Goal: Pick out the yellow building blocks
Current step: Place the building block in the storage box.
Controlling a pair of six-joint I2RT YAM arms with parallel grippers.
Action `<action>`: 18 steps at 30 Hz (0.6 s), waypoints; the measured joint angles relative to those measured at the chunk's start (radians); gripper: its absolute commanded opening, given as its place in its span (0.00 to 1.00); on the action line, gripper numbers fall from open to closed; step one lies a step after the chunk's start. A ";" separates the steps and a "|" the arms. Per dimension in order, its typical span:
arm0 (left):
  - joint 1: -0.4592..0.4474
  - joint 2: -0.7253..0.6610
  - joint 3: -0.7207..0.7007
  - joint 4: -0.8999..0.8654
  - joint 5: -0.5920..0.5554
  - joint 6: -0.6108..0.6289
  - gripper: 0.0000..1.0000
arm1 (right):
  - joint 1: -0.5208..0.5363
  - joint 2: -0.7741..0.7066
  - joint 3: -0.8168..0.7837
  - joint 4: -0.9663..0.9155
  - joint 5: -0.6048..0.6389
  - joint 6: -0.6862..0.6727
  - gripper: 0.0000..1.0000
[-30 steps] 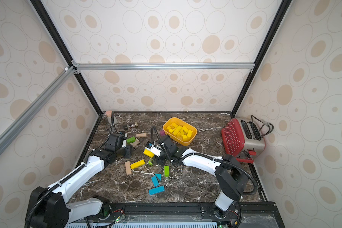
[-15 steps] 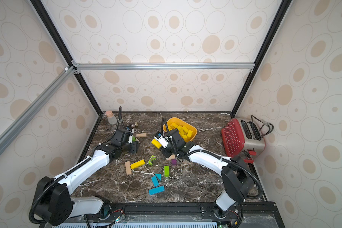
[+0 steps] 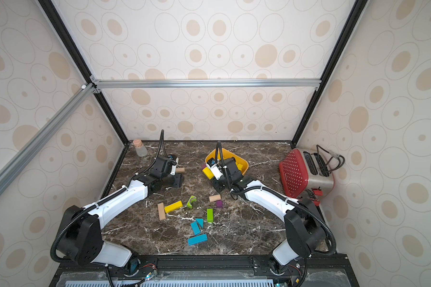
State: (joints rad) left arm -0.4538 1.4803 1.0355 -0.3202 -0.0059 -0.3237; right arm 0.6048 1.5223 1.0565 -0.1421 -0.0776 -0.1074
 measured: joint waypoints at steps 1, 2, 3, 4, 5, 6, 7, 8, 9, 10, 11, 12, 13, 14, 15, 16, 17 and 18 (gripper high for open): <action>-0.003 0.009 0.008 0.002 0.000 0.000 0.59 | -0.011 -0.003 -0.002 -0.001 0.004 0.006 0.00; -0.007 0.020 0.019 0.002 0.000 0.000 0.59 | -0.022 -0.003 -0.002 -0.003 0.008 0.013 0.00; -0.011 0.031 0.029 0.005 0.000 0.000 0.59 | -0.032 -0.003 -0.002 -0.005 0.011 0.017 0.00; -0.014 0.040 0.038 0.005 0.000 0.000 0.59 | -0.041 -0.003 -0.002 -0.008 0.014 0.021 0.00; -0.018 0.052 0.050 0.007 0.000 0.000 0.59 | -0.052 -0.003 -0.002 -0.011 0.019 0.026 0.00; -0.022 0.063 0.060 0.010 0.000 0.000 0.59 | -0.061 -0.003 -0.002 -0.011 0.024 0.032 0.00; -0.026 0.072 0.071 0.010 0.000 0.000 0.59 | -0.068 -0.003 -0.002 -0.012 0.027 0.037 0.00; -0.031 0.085 0.083 0.013 0.000 0.000 0.59 | -0.076 -0.003 -0.002 -0.013 0.029 0.041 0.00; -0.035 0.098 0.095 0.014 0.000 0.000 0.59 | -0.083 -0.003 -0.002 -0.013 0.030 0.045 0.00; -0.039 0.108 0.105 0.014 0.000 0.000 0.59 | -0.089 -0.003 -0.002 -0.013 0.032 0.049 0.00; -0.044 0.121 0.117 0.016 0.000 0.000 0.59 | -0.096 -0.002 -0.002 -0.013 0.033 0.054 0.00; -0.049 0.134 0.128 0.017 0.000 0.000 0.59 | -0.102 0.001 -0.002 -0.013 0.034 0.058 0.00; -0.053 0.145 0.138 0.017 0.000 0.000 0.59 | -0.106 0.005 -0.002 -0.012 0.037 0.061 0.00; -0.058 0.158 0.150 0.017 0.000 0.000 0.59 | -0.111 0.013 -0.002 -0.012 0.040 0.064 0.00; -0.063 0.171 0.163 0.018 0.001 0.000 0.59 | -0.118 0.023 -0.001 -0.013 0.043 0.067 0.00; -0.067 0.183 0.174 0.018 0.002 0.000 0.59 | -0.125 0.032 0.000 -0.014 0.045 0.071 0.00; -0.071 0.196 0.187 0.018 0.003 0.001 0.59 | -0.133 0.045 0.000 -0.015 0.047 0.075 0.00; -0.073 0.207 0.199 0.018 0.004 0.002 0.59 | -0.142 0.056 0.000 -0.015 0.048 0.078 0.00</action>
State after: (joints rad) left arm -0.5270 1.6875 1.2343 -0.3019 -0.0017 -0.3222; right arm 0.4633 1.5784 1.0565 -0.1570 -0.0296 -0.0296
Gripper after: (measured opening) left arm 0.589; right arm 0.310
